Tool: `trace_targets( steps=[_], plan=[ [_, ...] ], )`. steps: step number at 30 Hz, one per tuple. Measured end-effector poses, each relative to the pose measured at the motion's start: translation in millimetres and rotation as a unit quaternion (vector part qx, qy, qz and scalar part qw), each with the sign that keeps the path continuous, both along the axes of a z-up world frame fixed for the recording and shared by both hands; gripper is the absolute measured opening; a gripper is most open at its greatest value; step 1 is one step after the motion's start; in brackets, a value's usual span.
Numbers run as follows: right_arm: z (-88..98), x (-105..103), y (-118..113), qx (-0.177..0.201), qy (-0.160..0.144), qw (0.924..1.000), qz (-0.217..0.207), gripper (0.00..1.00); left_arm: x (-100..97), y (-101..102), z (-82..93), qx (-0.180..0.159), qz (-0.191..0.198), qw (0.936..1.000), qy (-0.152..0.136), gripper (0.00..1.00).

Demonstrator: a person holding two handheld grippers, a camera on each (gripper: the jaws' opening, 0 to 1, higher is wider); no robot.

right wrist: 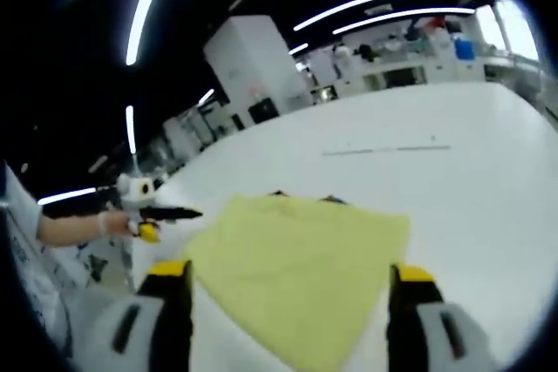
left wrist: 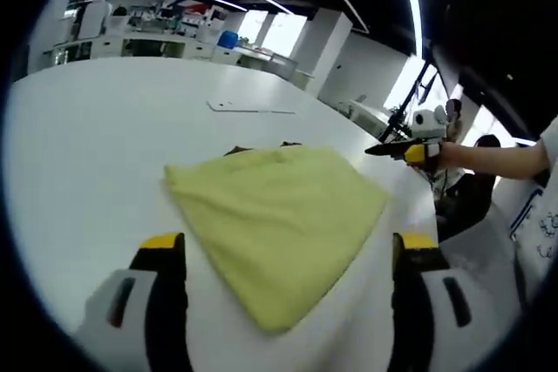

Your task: Fold the garment on the visible template until the final outline fits inside the template.

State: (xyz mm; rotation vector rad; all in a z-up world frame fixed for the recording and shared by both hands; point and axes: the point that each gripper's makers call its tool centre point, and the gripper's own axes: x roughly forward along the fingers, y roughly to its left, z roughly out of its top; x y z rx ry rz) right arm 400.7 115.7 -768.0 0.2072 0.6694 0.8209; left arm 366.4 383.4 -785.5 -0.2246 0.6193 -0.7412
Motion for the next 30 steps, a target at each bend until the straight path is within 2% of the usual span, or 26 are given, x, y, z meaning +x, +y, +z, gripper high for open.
trace_targets(
  steps=[5,10,15,22,24,28,30],
  plan=[
    [-5.2,-13,-7,0.000,0.007,0.9999,-0.008,0.93,-11.7,9,-0.8,-0.005,0.008,1.0000,0.002,0.92],
    [-8.4,-21,-15,-0.004,0.010,0.9998,-0.017,0.92,-20.2,22,-7.9,0.012,0.008,0.9999,0.001,0.88],
    [-15.2,-31,-20,-0.003,0.018,0.9995,-0.025,0.92,-36.6,22,-11.9,0.015,0.007,0.9998,0.012,0.81],
    [-21.6,-44,-21,-0.001,0.029,0.9993,-0.026,0.90,-49.6,26,-23.5,0.021,0.006,0.9995,0.025,0.76],
    [-21.9,-47,-23,-0.004,0.030,0.9992,-0.027,0.90,-49.0,29,-27.2,0.021,0.012,0.9993,0.029,0.72],
    [-23.6,-47,-26,-0.005,0.031,0.9990,-0.031,0.89,-47.3,37,-30.9,0.012,0.027,0.9988,0.039,0.59],
    [-24.5,-50,-26,-0.005,0.033,0.9989,-0.032,0.87,-48.9,36,-33.0,0.016,0.025,0.9987,0.041,0.56]
  ],
)
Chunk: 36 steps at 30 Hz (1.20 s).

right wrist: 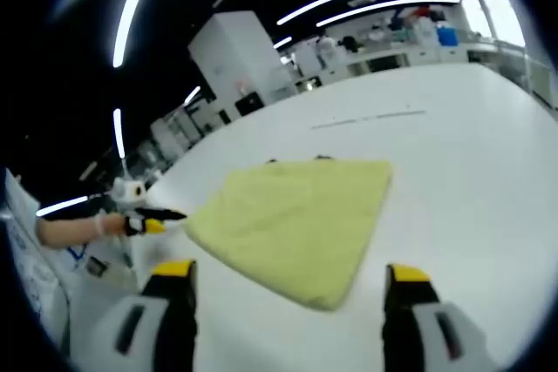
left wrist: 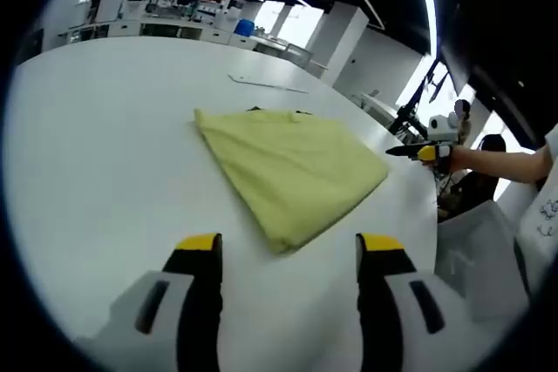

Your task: Fold the garment on the visible template until the final outline fits inside the template.

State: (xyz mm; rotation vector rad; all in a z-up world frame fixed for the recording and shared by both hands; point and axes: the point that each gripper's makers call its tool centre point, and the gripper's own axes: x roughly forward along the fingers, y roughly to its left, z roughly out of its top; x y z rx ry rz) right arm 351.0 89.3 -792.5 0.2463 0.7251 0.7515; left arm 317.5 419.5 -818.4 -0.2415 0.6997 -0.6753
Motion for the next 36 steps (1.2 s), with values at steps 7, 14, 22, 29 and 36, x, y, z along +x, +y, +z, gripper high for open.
trace_targets(
  steps=[7,14,22,29,36],
  plan=[
    [-14.1,-7,-9,-0.030,0.002,0.9995,0.007,0.74,-3.4,3,-5.8,0.001,-0.001,1.0000,0.007,0.49],
    [-27.0,-9,-17,-0.047,0.005,0.9988,0.010,0.49,-0.6,4,-6.6,0.007,0.006,1.0000,0.001,0.44],
    [-40.4,-10,-22,-0.058,0.006,0.9983,0.003,0.20,1.8,5,-9.8,0.017,0.003,0.9998,-0.014,0.34],
    [-47.3,-5,-19,-0.055,0.008,0.9984,0.006,0.16,4.5,4,-11.2,0.003,-0.001,0.9999,-0.017,0.28],
    [-48.3,-7,-12,-0.051,0.008,0.9986,0.014,0.10,2.3,-3,-13.8,0.015,-0.020,0.9995,-0.022,0.18]
  ],
)
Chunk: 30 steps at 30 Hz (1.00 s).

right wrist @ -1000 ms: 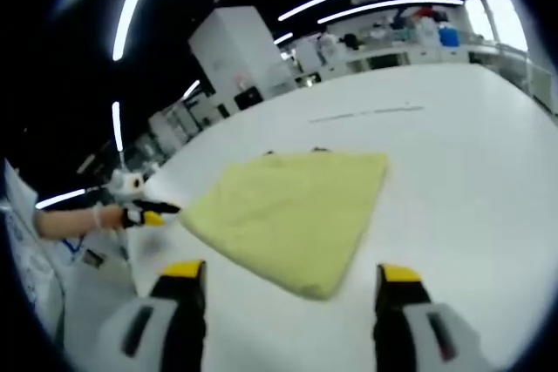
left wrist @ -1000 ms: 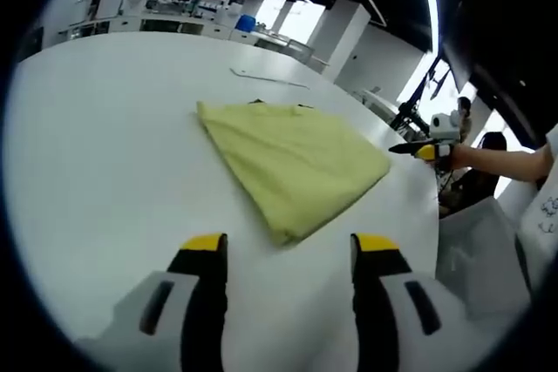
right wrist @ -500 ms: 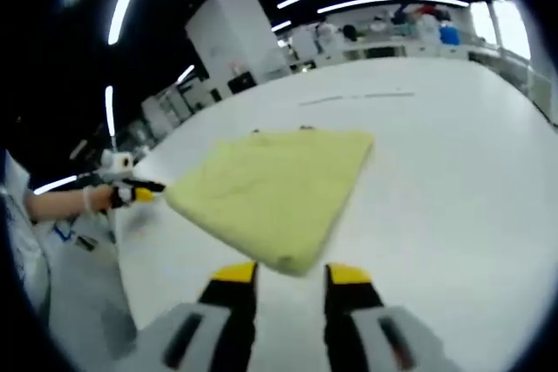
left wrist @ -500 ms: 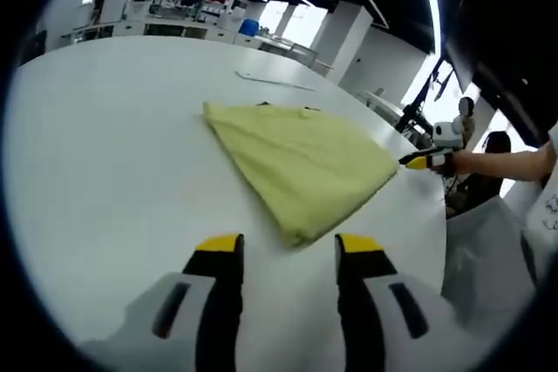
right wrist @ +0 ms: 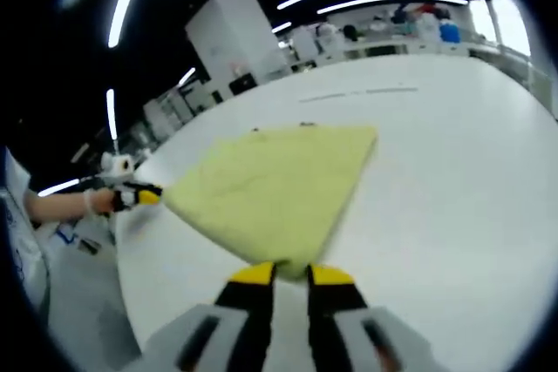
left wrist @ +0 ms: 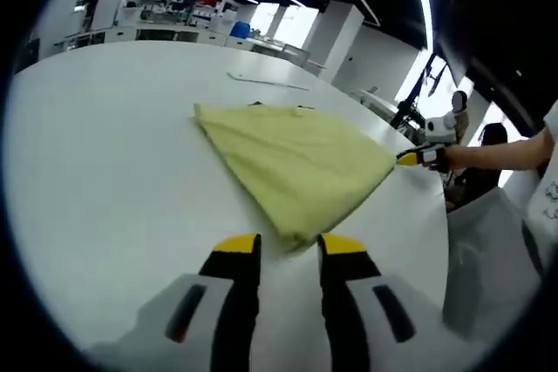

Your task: Fold the garment on the visible template until the final outline fits inside the template.

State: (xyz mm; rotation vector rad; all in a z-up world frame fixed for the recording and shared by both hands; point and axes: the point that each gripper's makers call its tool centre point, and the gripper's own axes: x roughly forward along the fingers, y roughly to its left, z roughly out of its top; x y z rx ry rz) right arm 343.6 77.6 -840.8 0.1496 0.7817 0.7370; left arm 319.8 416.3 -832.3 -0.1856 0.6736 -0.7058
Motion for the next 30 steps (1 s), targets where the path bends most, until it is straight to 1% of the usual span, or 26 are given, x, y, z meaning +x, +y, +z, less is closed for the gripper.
trace_targets(
  steps=[4,6,8,12,15,18,23,25,28,30],
  plan=[
    [-0.4,-1,0,0.000,0.002,1.0000,0.002,0.08,-2.2,1,-3.2,-0.002,-0.010,0.9999,0.006,0.12],
    [-2.1,-3,0,-0.002,0.004,1.0000,0.007,0.01,-0.7,2,-2.3,-0.001,-0.005,1.0000,0.006,0.11],
    [-1.6,-4,0,-0.002,0.002,1.0000,0.003,0.00,0.2,1,-2.1,0.000,-0.004,1.0000,0.003,0.09],
    [-0.5,-2,0,-0.002,0.000,1.0000,0.002,0.00,0.5,1,-2.9,0.009,-0.011,0.9999,-0.001,0.01],
    [0.5,-2,0,0.000,0.002,1.0000,0.001,0.00,2.2,1,0.9,0.002,-0.003,1.0000,0.001,0.00],
    [2.4,-2,-2,0.002,0.002,1.0000,0.001,0.00,3.7,5,1.9,0.004,-0.003,1.0000,-0.003,0.00],
    [6.2,-2,-13,0.001,0.003,1.0000,0.001,0.00,0.0,9,3.3,-0.003,-0.001,1.0000,0.002,0.00],
    [8.6,-3,-14,0.000,0.001,1.0000,0.003,0.00,-2.5,7,5.1,-0.013,0.000,0.9999,0.008,0.00],
    [9.8,-6,-12,-0.003,0.000,0.9999,0.011,0.00,-7.0,5,4.6,-0.004,-0.008,0.9999,0.007,0.00],
    [9.7,-10,-13,-0.008,0.001,0.9998,0.017,0.00,-10.7,4,4.2,-0.006,-0.010,0.9999,0.012,0.00]
  ],
)
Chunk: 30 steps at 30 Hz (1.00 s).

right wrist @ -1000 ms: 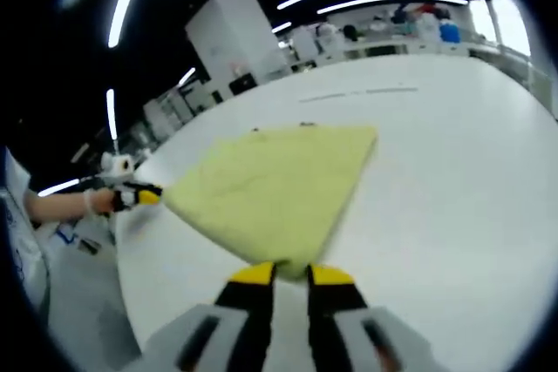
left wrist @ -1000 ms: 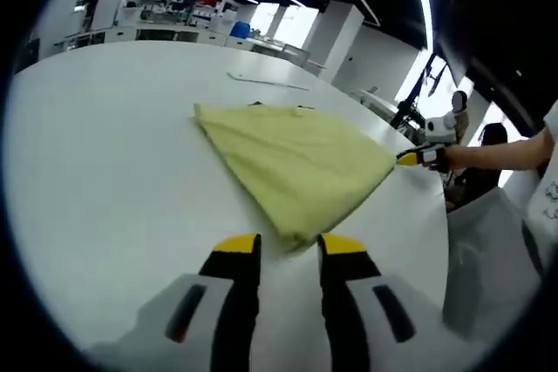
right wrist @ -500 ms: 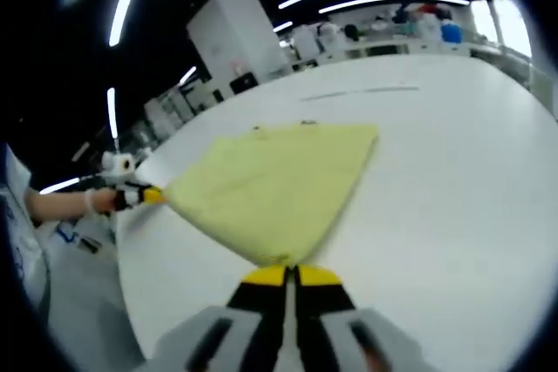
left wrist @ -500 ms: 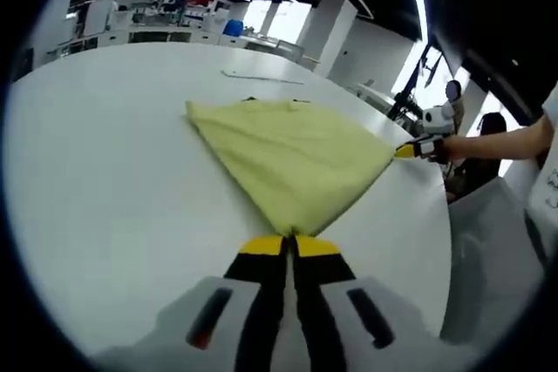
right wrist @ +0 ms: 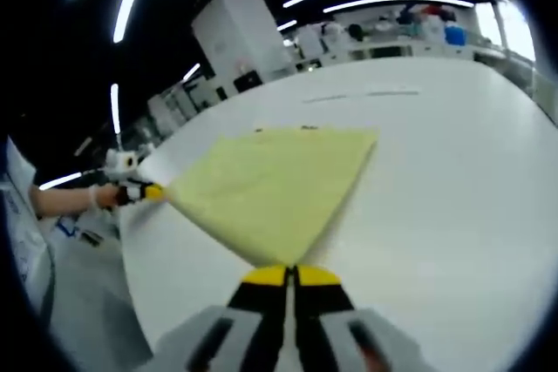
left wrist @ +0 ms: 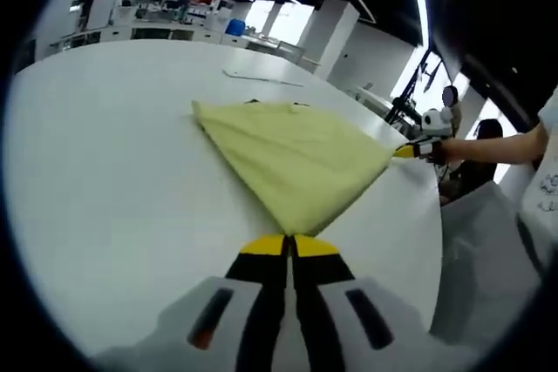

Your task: Fold the garment on the visible template until the final outline fits inside the template.

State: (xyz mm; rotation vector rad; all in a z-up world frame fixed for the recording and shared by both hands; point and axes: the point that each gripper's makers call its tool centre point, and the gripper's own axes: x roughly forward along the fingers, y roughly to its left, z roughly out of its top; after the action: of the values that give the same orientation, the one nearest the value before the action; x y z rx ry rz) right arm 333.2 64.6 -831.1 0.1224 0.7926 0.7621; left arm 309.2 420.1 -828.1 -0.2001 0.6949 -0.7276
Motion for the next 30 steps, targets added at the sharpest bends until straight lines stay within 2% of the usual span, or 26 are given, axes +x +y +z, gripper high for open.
trace_targets(
  steps=[5,17,30],
  plan=[
    [-0.4,-10,-4,-0.001,0.003,1.0000,0.007,0.00,-10.4,0,-1.8,-0.003,-0.003,1.0000,0.008,0.00],
    [-3.0,-40,-10,0.005,0.018,0.9998,0.008,0.00,-51.9,-9,-3.6,-0.010,0.001,0.9998,0.016,0.00],
    [-1.8,-42,-9,0.012,0.021,0.9997,-0.001,0.00,-51.3,-4,-6.7,-0.011,0.014,0.9997,0.015,0.00]
  ],
)
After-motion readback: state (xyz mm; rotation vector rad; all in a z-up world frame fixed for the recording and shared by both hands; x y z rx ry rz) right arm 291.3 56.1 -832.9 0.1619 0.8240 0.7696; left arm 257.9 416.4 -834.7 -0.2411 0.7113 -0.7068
